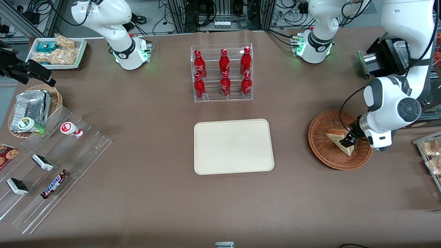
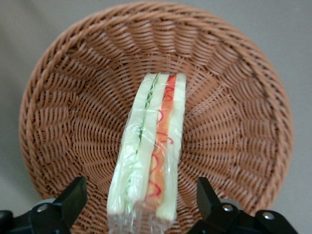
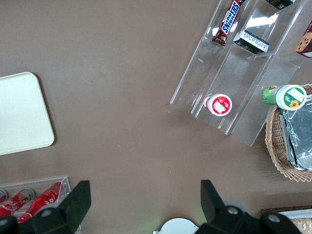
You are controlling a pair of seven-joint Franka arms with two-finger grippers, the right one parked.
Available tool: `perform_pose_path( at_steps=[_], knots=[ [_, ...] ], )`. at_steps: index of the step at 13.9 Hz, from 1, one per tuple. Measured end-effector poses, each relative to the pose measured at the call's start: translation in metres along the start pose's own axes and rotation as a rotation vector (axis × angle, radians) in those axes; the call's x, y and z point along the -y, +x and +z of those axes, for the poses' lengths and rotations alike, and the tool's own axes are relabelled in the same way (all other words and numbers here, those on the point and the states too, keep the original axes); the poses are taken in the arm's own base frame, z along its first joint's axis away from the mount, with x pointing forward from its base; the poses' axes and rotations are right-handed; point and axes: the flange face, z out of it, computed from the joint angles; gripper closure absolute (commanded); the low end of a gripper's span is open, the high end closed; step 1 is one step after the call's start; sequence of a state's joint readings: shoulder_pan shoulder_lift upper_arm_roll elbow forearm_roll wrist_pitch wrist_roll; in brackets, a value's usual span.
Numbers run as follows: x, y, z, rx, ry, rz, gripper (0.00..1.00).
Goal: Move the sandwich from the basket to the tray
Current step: 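Close the left gripper on the sandwich and lift it, then carry the sandwich with the left gripper over the cream tray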
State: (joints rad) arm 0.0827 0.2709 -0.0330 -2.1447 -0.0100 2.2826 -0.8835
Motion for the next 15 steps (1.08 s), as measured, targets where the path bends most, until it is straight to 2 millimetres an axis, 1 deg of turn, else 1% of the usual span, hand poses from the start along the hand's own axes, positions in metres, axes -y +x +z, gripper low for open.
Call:
perform_pose_path(
  at_steps=[1, 2, 3, 5, 7, 9, 10, 11, 12, 13, 15],
  knots=[
    [0.000, 0.000, 0.007, 0.007, 0.008, -0.018, 0.66],
    [0.000, 0.000, 0.012, 0.012, 0.014, -0.041, 0.84],
    [0.000, 0.001, 0.013, 0.013, 0.015, -0.057, 0.89],
    [-0.003, 0.003, 0.008, 0.007, 0.008, -0.070, 0.90],
    [-0.010, 0.008, -0.009, 0.005, 0.005, -0.070, 0.90],
    [-0.021, 0.014, -0.040, 0.011, 0.012, -0.066, 0.90],
    [-0.030, 0.015, -0.060, 0.014, 0.013, -0.056, 0.90],
    [-0.039, 0.011, -0.077, 0.015, 0.012, -0.039, 0.90],
    [-0.053, 0.002, -0.091, 0.015, 0.010, -0.012, 0.90],
    [-0.069, -0.014, -0.100, 0.014, 0.007, 0.025, 0.90],
    [-0.103, -0.057, -0.109, 0.009, 0.003, 0.108, 0.90]
  ],
)
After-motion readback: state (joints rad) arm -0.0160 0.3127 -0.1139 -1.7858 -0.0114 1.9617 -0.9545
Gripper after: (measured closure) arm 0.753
